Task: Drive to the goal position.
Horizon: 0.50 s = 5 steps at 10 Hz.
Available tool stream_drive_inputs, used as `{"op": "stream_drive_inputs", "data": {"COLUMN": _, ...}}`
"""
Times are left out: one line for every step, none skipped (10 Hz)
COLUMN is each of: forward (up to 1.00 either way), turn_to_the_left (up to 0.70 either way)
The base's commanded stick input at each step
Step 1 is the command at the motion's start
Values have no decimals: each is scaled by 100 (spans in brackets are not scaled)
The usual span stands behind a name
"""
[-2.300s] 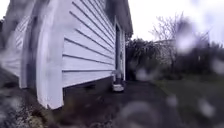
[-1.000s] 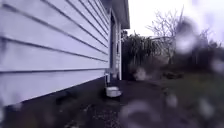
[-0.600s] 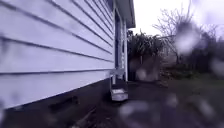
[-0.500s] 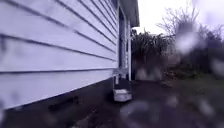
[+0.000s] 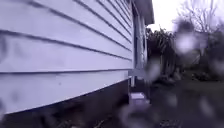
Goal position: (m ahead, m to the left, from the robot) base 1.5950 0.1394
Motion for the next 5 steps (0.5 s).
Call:
{"op": "stream_drive_inputs", "data": {"forward": 0, "turn_to_the_left": 0}}
{"op": "stream_drive_inputs", "data": {"forward": 0, "turn_to_the_left": -43}}
{"op": "stream_drive_inputs", "data": {"forward": 0, "turn_to_the_left": -45}}
{"op": "stream_drive_inputs", "data": {"forward": 6, "turn_to_the_left": -49}}
{"op": "stream_drive_inputs", "data": {"forward": 14, "turn_to_the_left": -54}}
